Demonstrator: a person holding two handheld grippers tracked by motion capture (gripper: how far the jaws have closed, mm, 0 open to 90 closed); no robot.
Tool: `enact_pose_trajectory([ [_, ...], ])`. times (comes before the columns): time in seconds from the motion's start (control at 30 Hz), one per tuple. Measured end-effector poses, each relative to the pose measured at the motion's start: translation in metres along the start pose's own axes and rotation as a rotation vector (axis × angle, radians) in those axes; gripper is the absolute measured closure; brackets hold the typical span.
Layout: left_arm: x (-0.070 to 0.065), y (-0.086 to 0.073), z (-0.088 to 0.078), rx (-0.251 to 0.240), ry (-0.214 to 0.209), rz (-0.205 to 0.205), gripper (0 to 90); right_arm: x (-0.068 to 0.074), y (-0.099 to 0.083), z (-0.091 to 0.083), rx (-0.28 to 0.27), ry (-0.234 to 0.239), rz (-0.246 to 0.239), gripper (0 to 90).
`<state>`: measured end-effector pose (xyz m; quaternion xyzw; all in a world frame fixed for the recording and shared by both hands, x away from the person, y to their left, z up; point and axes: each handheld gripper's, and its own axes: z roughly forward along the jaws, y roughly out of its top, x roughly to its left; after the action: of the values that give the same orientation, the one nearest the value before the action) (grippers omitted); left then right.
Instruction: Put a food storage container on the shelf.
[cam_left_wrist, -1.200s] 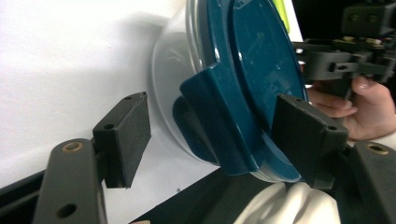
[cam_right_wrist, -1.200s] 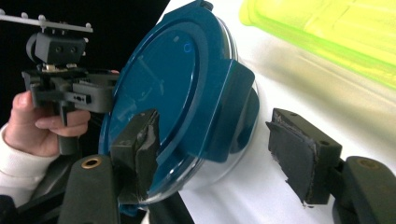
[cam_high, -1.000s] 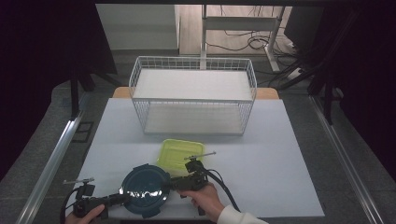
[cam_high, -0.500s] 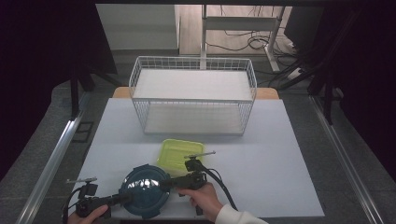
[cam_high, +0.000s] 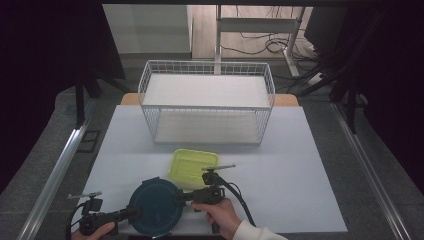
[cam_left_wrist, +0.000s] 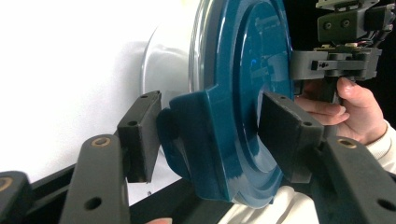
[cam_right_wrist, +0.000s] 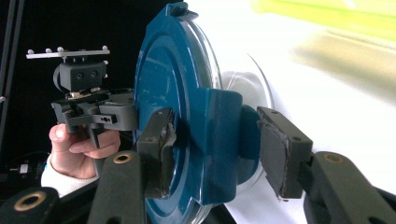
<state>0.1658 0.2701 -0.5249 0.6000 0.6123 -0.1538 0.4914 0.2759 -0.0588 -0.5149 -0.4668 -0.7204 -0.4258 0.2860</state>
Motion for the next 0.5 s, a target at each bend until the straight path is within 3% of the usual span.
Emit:
enact_pose_trajectory([
  [0.5, -0.010, 0.003, 0.003, 0.007, -0.009, 0.026, 42.3, 0.003, -0.005, -0.012, -0.037, 0.006, 0.028, 50.1],
])
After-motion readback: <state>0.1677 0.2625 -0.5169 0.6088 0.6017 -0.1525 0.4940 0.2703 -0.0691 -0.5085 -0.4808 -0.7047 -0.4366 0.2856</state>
